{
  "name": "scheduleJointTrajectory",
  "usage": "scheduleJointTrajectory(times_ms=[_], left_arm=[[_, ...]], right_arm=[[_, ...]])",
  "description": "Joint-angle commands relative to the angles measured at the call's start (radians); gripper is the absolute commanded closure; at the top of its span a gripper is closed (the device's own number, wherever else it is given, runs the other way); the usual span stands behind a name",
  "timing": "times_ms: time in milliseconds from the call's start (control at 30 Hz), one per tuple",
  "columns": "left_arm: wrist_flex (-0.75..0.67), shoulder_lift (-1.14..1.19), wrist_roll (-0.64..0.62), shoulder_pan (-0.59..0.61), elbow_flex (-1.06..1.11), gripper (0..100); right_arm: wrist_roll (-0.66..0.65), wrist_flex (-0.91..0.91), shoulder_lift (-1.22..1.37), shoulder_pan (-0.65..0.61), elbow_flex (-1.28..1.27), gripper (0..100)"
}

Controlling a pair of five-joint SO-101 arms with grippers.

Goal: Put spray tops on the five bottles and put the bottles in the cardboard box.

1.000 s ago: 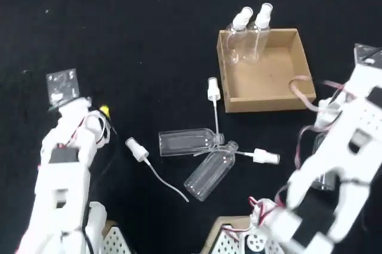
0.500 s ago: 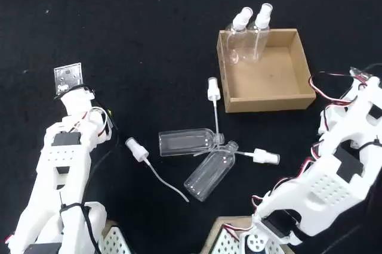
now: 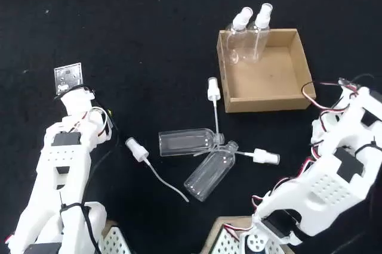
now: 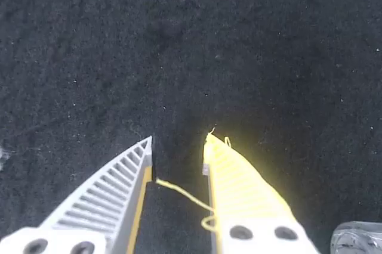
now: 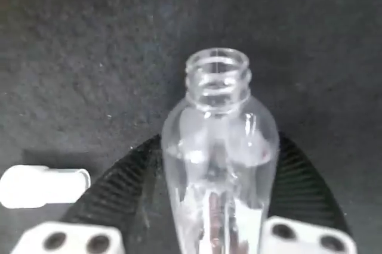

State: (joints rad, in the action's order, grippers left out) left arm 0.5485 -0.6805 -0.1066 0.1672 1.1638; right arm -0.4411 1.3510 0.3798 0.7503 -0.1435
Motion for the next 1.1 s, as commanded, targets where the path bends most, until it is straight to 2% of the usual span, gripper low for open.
scheduleJointTrajectory(times_ms=[0,67,267,367,433,600,733,900,1067], left_arm=[[0.005,0.002,0.006,-0.016,-0.062,86],[0.005,0.002,0.008,-0.018,-0.062,86],[0.137,0.002,0.011,-0.038,-0.134,86],[0.224,0.014,0.084,-0.073,-0.191,86],[0.270,0.014,0.123,-0.096,-0.214,86],[0.361,0.023,0.124,-0.104,-0.265,86],[0.419,0.135,0.127,-0.104,-0.351,86],[0.549,0.348,0.129,-0.111,-0.516,86],[0.710,0.445,0.121,-0.139,-0.680,86]], right_arm=[[-0.008,-0.020,-0.024,0.018,0.005,89.2],[-0.008,-0.034,-0.054,0.018,0.015,99.4],[-0.008,-0.029,-0.334,0.003,-0.077,98.8],[-0.003,-0.043,-0.572,-0.046,-0.217,98.8],[0.015,-0.072,-0.756,-0.098,-0.331,98.8],[0.181,-0.193,-1.219,-0.233,-0.579,98.8],[0.316,-0.212,-1.518,-0.419,-0.705,98.8],[0.400,-0.281,-1.730,-0.629,-0.852,98.8],[0.431,-0.322,-1.854,-0.666,-0.989,98.8]])
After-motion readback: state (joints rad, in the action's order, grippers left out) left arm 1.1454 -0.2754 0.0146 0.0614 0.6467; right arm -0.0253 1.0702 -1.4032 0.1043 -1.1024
